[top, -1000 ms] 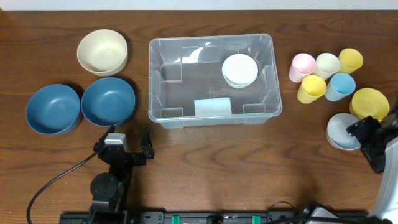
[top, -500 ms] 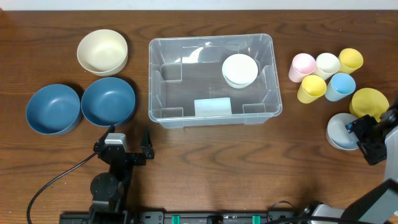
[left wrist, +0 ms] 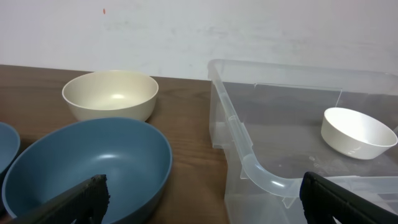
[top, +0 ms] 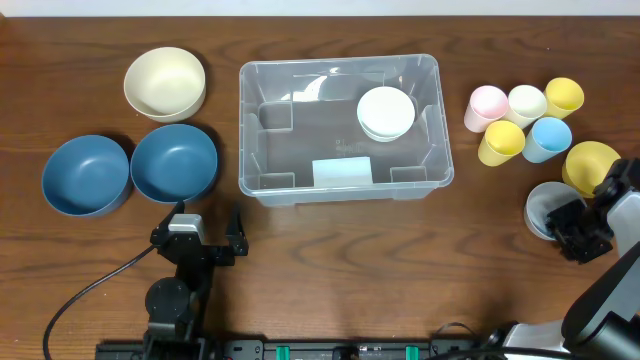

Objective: Pack container
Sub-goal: 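Move the right gripper to the light-blue bowl and grasp its rim, then carry the light-blue bowl into the bin onto the white bowl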

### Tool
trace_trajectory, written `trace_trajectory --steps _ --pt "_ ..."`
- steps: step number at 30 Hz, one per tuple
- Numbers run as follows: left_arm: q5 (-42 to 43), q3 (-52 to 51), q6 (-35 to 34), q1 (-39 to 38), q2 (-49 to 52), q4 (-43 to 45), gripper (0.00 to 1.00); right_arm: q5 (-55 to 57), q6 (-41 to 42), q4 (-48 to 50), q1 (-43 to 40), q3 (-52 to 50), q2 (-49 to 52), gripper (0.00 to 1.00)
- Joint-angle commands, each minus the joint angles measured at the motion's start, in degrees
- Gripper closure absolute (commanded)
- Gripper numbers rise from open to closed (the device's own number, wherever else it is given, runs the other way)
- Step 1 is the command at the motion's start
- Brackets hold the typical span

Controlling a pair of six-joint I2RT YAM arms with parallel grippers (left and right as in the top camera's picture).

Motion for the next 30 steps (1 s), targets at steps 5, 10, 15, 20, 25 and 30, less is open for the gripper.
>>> trace_trajectory --steps 5,10,15,20,25,30 --pt "-1.1 -1.0 0.8 0.3 -0.3 -2.2 0.02 0.4 0.5 -0.4 -0.4 -0.3 0.3 0.99" --pt "-1.1 -1.0 0.8 0.3 -0.3 -2.2 0.02 -0.4 0.4 -2.2 -0.1 -0.3 0.2 0.99" --pt "-1.1 -1.0 0.8 0.3 -0.3 -2.2 0.02 -6.8 0.3 -4.1 0.5 0.0 -2.3 0.99" --pt "-1.1 -1.0 0.8 0.3 -0.3 -2.2 0.02 -13.3 -2.9 -7.8 1.2 3.0 -10.9 0.99" --pt "-1.1 -1.0 0.8 0.3 -0.3 -2.2 0.02 -16.8 -6.8 -14.6 2.7 10.0 -23.2 0.99" --pt "-1.1 -1.0 0.8 0.3 -0.3 -2.2 0.02 -23.1 -11.1 -16.2 8.0 17.9 -36.3 0.99"
